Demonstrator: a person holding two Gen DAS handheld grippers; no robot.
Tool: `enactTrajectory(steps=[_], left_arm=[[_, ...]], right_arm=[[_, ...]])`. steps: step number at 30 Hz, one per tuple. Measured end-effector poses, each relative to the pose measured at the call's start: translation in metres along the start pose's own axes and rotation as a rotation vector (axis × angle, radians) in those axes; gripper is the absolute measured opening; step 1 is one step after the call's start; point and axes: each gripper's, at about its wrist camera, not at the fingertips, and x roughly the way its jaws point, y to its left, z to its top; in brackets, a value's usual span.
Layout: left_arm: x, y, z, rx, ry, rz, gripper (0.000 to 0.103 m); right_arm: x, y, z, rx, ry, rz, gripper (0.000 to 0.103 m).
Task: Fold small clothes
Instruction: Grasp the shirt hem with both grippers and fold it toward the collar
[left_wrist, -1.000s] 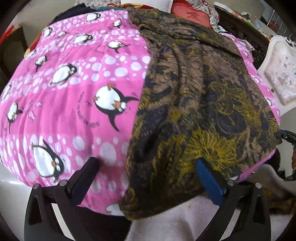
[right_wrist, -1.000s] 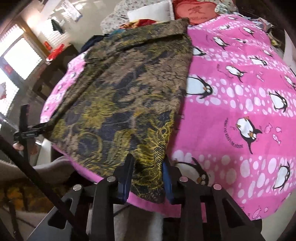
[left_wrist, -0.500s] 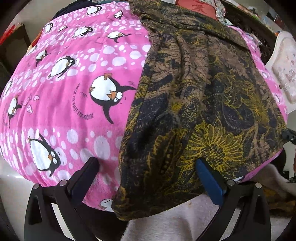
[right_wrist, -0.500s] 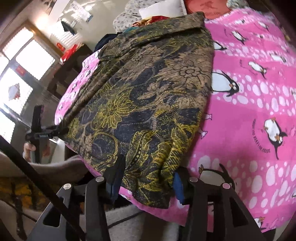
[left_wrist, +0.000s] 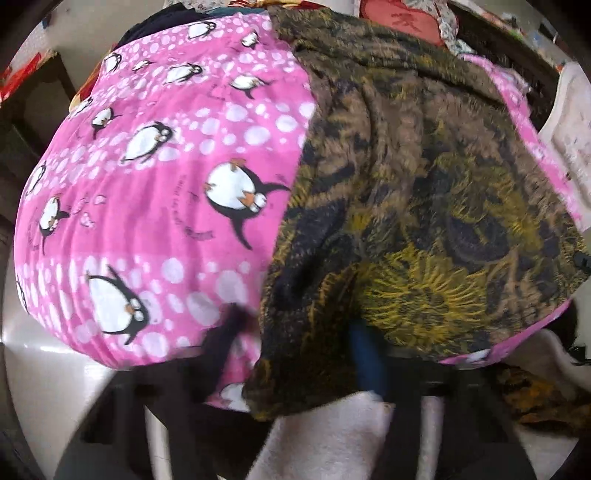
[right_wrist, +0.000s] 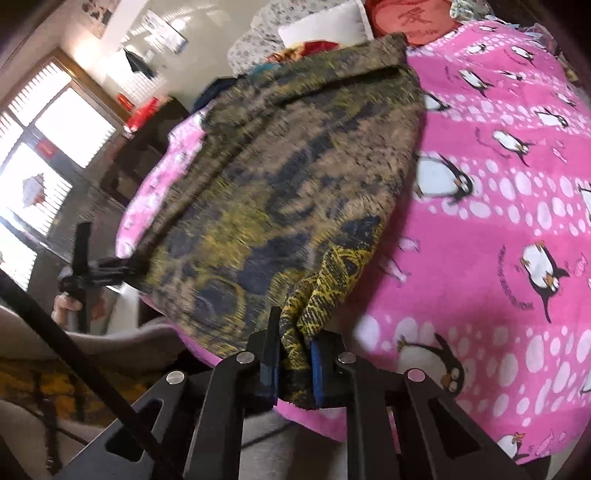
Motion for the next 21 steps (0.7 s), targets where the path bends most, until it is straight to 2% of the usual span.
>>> enactTrajectory(steps=[1, 2, 5, 10, 16, 19, 21], left_arm=[[-0.005, 0.003, 0.002, -0.007, 0.001, -0.031, 0.007], [-0.011, 0.004, 0.007, -0.007, 0.002, -0.087, 0.005], [-0.025, -0.002, 0.021, 0.032, -0.046, -0.101, 0.005], [-0.048, -0.001, 0.064, 0.042, -0.136, -0.206, 0.005], [-0.076, 0.001, 0.136, 0.039, -0.271, -0.255, 0.005], [-0.080, 0.007, 0.178, 0.017, -0.314, -0.262, 0.005], [-0.075, 0.012, 0.213, -0.015, -0.332, -0.262, 0.005]], right_arm=[[-0.003, 0.001, 0.004, 0.000, -0.014, 0.016, 0.014], [-0.008, 0.002, 0.009, 0.000, -0.032, 0.033, 0.014], [-0.020, 0.006, 0.030, -0.010, -0.099, 0.067, 0.014], [-0.034, 0.016, 0.070, -0.064, -0.203, 0.072, 0.014], [-0.045, 0.008, 0.136, -0.075, -0.337, 0.086, 0.014], [-0.043, 0.000, 0.174, -0.064, -0.365, 0.102, 0.014], [-0.034, -0.007, 0.204, -0.067, -0.372, 0.063, 0.014]])
